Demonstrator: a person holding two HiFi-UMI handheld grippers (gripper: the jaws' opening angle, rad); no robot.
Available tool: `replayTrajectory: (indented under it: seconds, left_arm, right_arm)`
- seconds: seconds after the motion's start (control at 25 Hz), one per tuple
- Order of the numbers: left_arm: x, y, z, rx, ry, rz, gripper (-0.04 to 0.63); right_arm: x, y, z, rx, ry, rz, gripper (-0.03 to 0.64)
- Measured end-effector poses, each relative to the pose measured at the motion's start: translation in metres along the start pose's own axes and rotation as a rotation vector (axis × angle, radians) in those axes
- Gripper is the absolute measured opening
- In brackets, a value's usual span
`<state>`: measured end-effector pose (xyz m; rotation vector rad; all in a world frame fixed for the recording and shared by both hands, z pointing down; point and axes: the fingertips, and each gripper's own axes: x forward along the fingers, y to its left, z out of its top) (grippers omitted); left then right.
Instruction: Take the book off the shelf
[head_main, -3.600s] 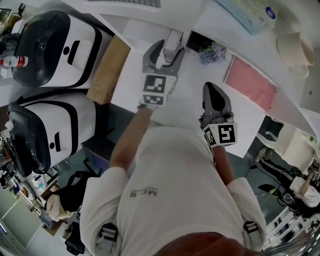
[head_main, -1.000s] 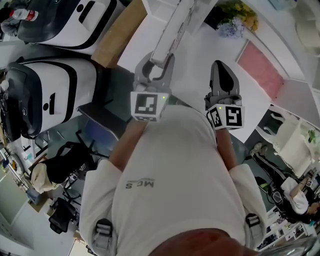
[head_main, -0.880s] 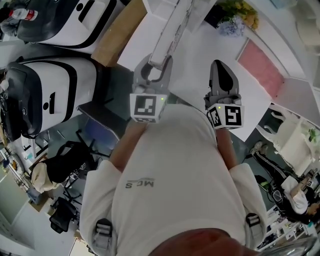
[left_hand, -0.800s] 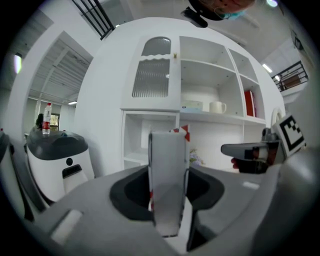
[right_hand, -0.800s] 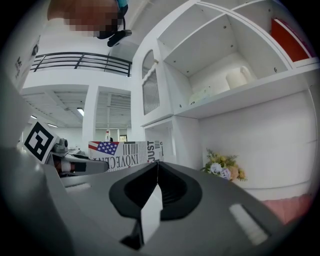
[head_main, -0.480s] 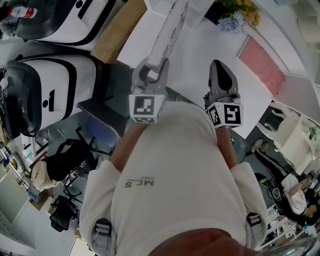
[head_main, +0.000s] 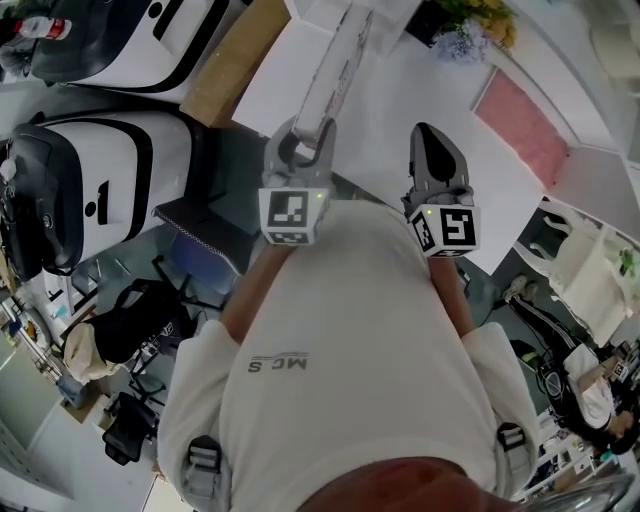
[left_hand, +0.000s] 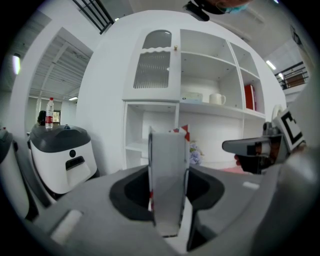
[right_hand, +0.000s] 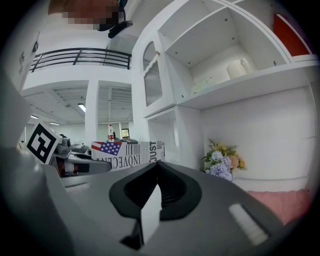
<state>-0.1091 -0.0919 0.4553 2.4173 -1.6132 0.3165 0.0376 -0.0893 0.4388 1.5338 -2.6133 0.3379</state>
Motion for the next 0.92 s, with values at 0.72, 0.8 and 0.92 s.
replayTrajectory:
  seconds: [0.72,0.8,0.92]
  left_arm:
    - [0.006,-0.005,-0.005,-0.002,0.019,-0.004,0.16]
    - [0.007,-0.005,-0.005,-0.004,0.02,-0.003,0.16]
    - [0.009,-0.004,-0.005,-0.006,0.02,-0.003,0.16]
  right_arm:
    - [0.001,-0.011,0.002,0.012,-0.01,-0.018,-0.003]
    - [0.001,-0.011,0.002,0.011,-0.008,-0.017,-0.003]
    - [0.003,-0.011,0.002,0.009,-0.008,-0.015,-0.003]
